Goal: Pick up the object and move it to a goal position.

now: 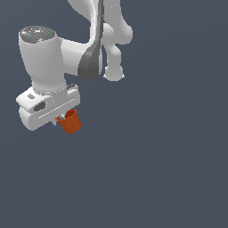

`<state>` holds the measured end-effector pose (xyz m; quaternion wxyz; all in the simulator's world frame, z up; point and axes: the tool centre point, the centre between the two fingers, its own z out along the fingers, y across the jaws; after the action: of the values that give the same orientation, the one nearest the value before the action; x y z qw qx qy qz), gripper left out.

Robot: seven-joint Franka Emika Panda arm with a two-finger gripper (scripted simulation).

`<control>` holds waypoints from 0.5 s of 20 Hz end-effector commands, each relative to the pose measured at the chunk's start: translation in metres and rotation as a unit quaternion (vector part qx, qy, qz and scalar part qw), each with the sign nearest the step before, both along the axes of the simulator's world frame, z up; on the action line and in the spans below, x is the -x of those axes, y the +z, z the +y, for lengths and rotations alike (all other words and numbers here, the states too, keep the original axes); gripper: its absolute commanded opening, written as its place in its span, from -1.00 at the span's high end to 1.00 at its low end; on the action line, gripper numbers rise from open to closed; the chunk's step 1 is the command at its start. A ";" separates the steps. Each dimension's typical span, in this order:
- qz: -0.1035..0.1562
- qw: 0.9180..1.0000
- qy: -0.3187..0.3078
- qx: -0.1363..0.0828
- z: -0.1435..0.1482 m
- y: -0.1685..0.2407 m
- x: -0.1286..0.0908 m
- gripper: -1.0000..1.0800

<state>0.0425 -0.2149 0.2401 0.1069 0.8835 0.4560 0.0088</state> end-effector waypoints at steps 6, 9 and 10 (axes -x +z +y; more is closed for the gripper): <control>-0.027 0.999 0.040 -0.012 -0.032 0.020 -0.009 1.00; -0.034 0.998 0.051 -0.016 -0.041 0.024 -0.012 1.00; -0.036 0.998 0.054 -0.017 -0.044 0.026 -0.013 1.00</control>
<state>0.0536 -0.2547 0.2624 0.1069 0.8617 0.4937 0.0493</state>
